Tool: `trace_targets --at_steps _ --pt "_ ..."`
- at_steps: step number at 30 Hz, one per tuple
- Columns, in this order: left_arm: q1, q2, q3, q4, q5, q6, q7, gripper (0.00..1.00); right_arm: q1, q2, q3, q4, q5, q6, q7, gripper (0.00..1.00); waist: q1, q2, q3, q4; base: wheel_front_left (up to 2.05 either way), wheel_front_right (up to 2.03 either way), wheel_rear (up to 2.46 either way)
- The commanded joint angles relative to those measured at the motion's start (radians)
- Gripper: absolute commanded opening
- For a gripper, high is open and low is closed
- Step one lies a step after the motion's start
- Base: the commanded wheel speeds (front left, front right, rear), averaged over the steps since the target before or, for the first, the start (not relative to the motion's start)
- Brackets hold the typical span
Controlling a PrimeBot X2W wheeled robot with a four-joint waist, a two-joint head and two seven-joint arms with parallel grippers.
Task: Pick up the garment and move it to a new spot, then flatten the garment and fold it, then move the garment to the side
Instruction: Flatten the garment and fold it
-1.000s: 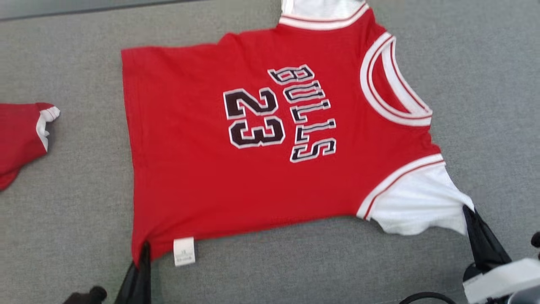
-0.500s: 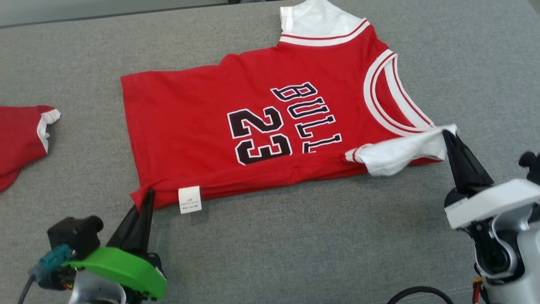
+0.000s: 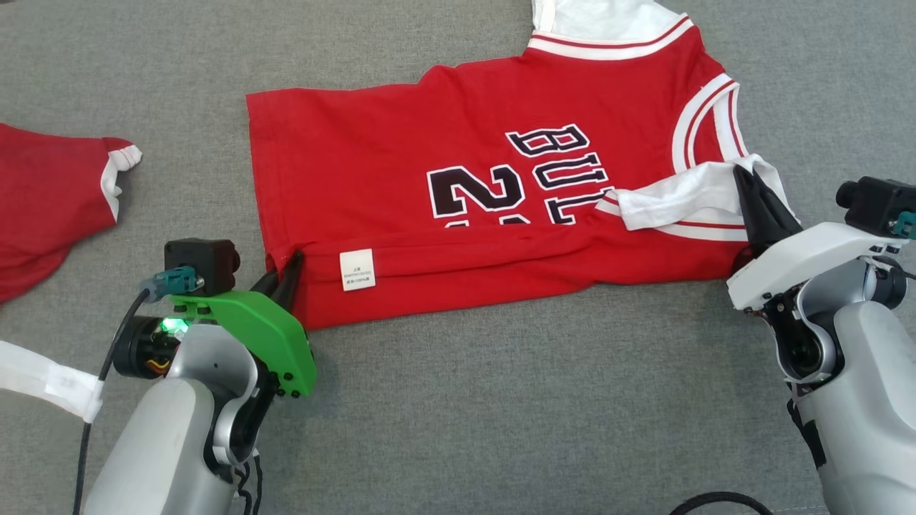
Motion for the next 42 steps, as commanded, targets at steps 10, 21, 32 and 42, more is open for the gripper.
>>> trace_targets --at_steps 10,21,32,42 --pt "-0.072 -0.027 0.015 0.136 -0.006 0.011 -0.036 0.37 -0.094 -0.044 0.088 0.140 -0.041 0.000 -0.061 1.00 0.0001 0.0118 -0.029 -0.013 0.00 0.00 0.00" --pt "0.086 0.017 0.020 0.005 -0.025 0.004 -0.074 1.00 -0.011 -0.184 0.156 0.071 -0.125 0.000 -0.132 1.00 0.0001 0.0118 -0.140 -0.006 0.00 0.00 0.00" --pt "0.186 0.049 -0.020 -0.144 -0.063 0.008 0.051 1.00 0.144 -0.193 0.058 -0.100 -0.251 0.000 0.146 1.00 0.0001 0.0118 -0.088 -0.012 0.00 0.00 0.00" --pt "0.064 0.027 -0.056 -0.008 -0.054 -0.025 0.076 1.00 0.122 -0.156 0.010 -0.065 -0.309 0.000 0.261 1.00 0.0001 0.0118 -0.025 0.008 0.00 0.00 0.00"
